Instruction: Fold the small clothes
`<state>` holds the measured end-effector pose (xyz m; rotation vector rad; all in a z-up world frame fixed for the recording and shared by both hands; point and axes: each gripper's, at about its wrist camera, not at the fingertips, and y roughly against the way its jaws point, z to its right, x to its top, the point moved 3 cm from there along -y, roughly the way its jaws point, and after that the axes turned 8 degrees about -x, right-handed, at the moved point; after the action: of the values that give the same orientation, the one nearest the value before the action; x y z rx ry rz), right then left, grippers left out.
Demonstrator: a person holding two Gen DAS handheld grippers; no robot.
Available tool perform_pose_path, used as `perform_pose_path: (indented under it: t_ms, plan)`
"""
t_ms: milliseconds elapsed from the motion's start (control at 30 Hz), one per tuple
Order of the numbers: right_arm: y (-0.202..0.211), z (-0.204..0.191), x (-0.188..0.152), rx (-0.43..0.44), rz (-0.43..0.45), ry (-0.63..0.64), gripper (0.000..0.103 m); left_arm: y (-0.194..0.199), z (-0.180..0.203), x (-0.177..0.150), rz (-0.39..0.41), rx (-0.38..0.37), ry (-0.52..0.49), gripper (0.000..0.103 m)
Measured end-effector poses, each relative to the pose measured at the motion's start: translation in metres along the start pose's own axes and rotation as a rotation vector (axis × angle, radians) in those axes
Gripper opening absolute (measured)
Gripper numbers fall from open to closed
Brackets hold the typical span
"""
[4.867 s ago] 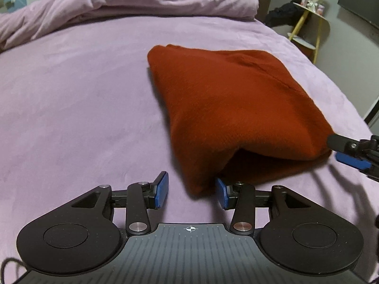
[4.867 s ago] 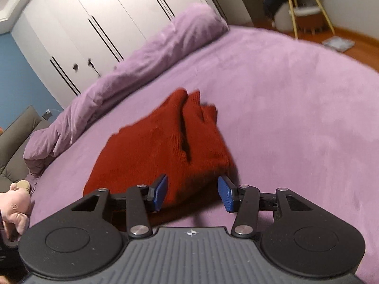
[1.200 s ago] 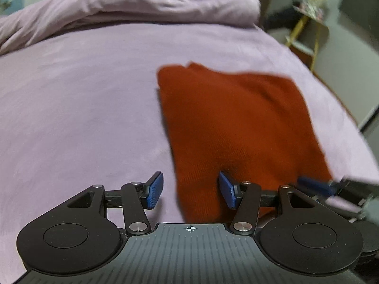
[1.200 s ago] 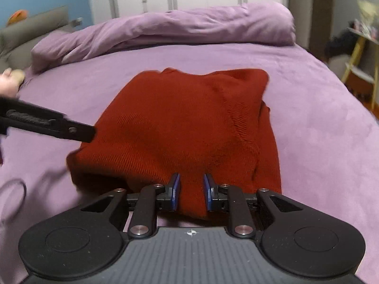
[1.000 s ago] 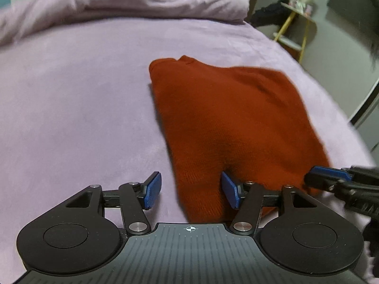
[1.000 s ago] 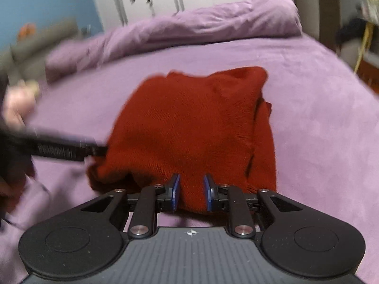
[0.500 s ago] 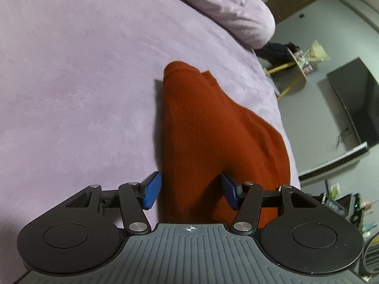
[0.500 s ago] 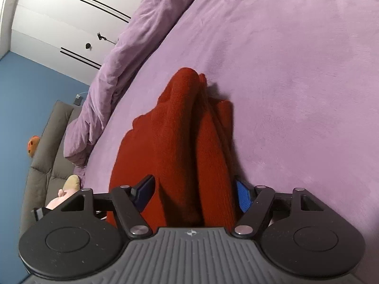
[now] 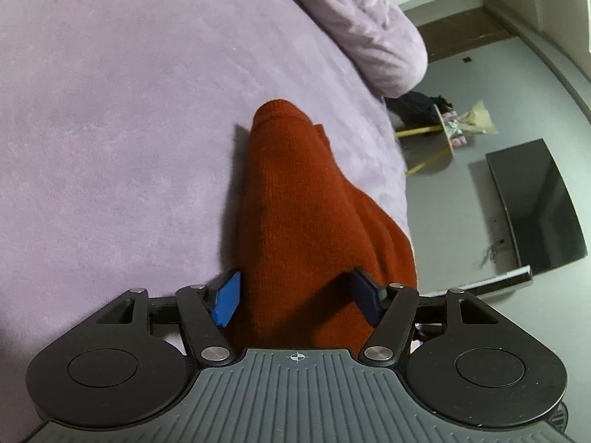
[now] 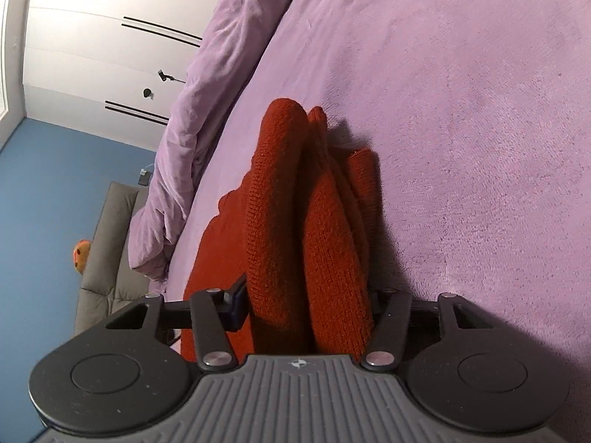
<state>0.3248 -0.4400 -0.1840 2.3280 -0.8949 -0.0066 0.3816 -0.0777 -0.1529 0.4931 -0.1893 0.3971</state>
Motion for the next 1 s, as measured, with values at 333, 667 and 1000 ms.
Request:
perform_pose_path:
  t_ms: [333,667,1000]
  plan:
    - [-0.010,-0.008,0.002,-0.003,0.000,0.035,0.052,-0.020,0.005,0.001,-0.012,-0.002,-0.043,0.081]
    - [-0.003,-0.017,-0.013,0.013,0.044,-0.003,0.035,-0.009,0.017,0.001,0.008,0.064,-0.071,0.049]
    - [-0.033,-0.068,-0.094,0.122,-0.105,0.006,0.035,0.102,0.033,-0.011,0.023,0.203,-0.171,0.051]
